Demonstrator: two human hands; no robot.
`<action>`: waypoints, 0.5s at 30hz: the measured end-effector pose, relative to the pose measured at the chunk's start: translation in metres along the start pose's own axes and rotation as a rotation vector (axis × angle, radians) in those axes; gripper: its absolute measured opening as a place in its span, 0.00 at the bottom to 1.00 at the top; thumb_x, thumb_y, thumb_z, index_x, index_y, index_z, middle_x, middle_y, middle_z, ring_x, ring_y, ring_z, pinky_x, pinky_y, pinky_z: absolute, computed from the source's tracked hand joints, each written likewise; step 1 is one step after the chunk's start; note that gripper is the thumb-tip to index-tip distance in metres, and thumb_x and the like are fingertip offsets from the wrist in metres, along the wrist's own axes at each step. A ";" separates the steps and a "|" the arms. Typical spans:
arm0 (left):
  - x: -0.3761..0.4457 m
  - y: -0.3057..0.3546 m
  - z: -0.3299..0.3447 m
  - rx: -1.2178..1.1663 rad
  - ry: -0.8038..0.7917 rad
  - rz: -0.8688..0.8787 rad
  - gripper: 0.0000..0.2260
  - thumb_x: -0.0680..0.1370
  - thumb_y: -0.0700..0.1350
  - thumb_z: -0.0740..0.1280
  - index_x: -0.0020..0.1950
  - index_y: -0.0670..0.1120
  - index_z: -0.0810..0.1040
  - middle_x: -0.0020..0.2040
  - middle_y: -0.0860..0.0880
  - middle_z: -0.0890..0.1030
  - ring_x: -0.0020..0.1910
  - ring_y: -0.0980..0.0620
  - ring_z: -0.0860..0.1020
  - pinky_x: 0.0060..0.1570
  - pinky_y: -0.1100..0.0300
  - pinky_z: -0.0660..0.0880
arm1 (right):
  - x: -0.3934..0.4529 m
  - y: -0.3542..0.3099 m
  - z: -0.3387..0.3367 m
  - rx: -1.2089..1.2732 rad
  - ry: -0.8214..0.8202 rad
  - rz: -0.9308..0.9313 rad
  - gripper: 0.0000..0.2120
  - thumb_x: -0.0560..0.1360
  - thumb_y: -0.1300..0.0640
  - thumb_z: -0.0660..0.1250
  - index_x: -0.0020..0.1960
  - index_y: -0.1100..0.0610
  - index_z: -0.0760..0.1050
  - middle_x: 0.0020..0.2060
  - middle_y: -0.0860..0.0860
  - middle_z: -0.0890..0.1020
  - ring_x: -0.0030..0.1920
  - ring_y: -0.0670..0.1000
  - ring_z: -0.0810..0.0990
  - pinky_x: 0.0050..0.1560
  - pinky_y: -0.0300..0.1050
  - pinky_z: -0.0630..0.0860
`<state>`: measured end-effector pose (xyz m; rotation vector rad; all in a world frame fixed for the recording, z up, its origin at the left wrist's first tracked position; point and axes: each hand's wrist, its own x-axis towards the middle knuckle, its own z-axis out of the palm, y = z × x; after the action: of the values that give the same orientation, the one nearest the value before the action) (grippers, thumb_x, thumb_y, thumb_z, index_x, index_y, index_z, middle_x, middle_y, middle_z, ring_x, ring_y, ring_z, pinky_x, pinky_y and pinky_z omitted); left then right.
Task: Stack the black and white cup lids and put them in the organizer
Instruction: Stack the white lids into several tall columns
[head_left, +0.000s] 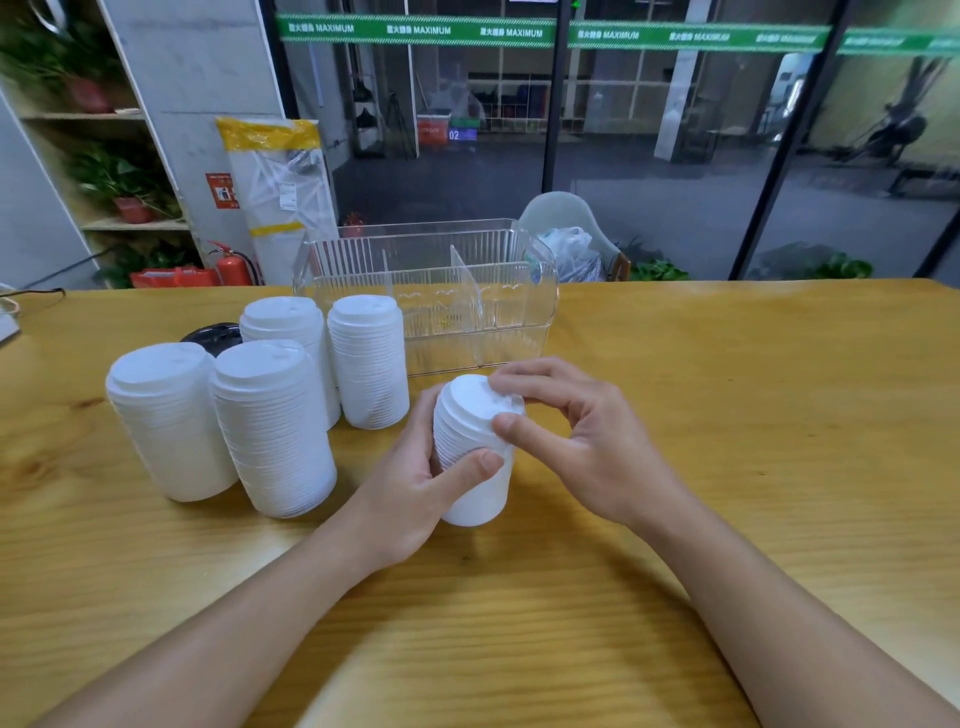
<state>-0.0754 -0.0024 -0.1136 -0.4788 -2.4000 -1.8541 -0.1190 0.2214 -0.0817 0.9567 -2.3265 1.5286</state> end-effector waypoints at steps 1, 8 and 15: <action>0.000 0.000 -0.001 0.001 -0.002 0.000 0.33 0.80 0.58 0.75 0.82 0.57 0.66 0.71 0.57 0.81 0.70 0.54 0.81 0.67 0.56 0.77 | 0.001 -0.001 -0.002 -0.015 -0.008 -0.005 0.17 0.79 0.47 0.76 0.66 0.50 0.86 0.66 0.43 0.83 0.71 0.48 0.80 0.72 0.52 0.76; 0.002 -0.002 0.000 -0.035 0.000 -0.010 0.35 0.78 0.60 0.76 0.81 0.56 0.67 0.71 0.55 0.81 0.71 0.53 0.80 0.67 0.56 0.78 | 0.007 -0.006 -0.010 -0.087 -0.090 -0.021 0.17 0.80 0.47 0.75 0.68 0.50 0.85 0.66 0.42 0.82 0.71 0.46 0.79 0.73 0.52 0.76; -0.005 0.009 -0.003 0.043 0.059 -0.047 0.33 0.77 0.57 0.80 0.79 0.58 0.71 0.70 0.56 0.83 0.69 0.55 0.82 0.69 0.50 0.79 | 0.009 -0.018 -0.009 -0.080 -0.101 0.038 0.21 0.80 0.49 0.78 0.71 0.50 0.82 0.66 0.43 0.83 0.64 0.46 0.84 0.67 0.52 0.81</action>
<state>-0.0683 -0.0040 -0.1057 -0.3622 -2.4276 -1.8047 -0.1166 0.2209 -0.0603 0.9972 -2.4694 1.4195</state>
